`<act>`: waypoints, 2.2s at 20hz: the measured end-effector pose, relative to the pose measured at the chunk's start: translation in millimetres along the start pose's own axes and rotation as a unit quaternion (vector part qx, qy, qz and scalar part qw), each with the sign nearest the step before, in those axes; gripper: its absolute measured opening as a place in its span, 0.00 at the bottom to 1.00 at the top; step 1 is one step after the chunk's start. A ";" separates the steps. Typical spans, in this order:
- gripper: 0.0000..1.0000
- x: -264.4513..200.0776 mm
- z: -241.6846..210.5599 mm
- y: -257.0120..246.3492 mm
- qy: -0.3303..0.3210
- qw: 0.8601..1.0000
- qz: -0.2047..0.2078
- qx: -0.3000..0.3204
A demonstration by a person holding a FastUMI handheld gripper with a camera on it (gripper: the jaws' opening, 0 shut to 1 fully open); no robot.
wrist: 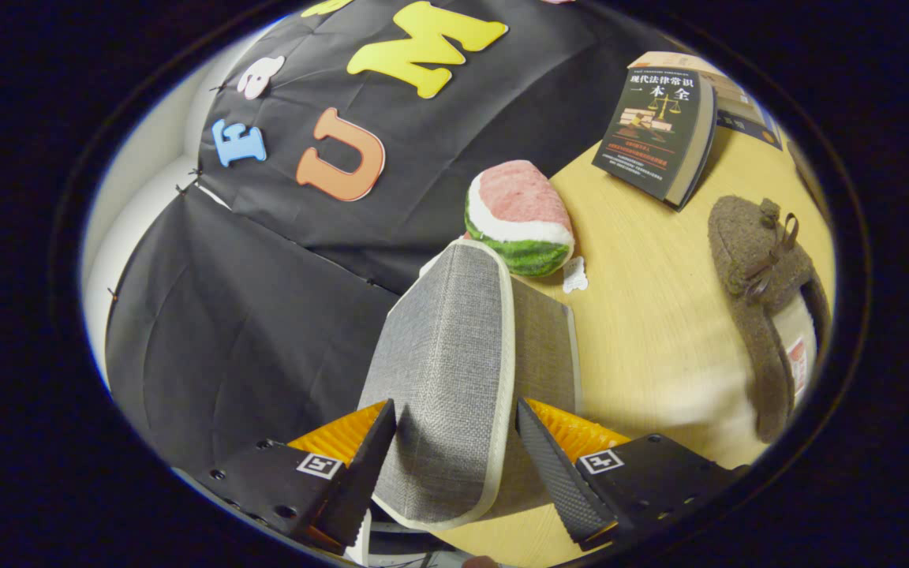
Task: Open the storage box then place both shoes into the box .Put the left shoe in first, then the right shoe, with the right side of both shoes facing outward in a uniform manner.
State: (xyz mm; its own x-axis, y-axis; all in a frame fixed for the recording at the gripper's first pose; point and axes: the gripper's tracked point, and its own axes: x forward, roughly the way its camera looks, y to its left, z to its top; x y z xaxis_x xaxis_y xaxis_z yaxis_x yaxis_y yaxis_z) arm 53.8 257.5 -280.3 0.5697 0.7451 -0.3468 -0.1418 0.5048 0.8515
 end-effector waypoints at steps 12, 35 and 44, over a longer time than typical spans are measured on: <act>0.00 -36.4 46.7 58.6 -0.041 0.998 0.015 -0.037; 0.45 54.7 -19.8 299.0 0.017 0.949 0.102 -0.296; 0.88 -5.6 35.6 247.3 -0.066 0.938 0.011 -0.339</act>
State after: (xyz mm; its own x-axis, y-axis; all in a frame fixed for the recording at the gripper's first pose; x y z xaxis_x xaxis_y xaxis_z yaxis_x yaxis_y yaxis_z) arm 44.3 362.7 -53.8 0.6503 0.7199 -0.2425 -0.6108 0.6853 0.3967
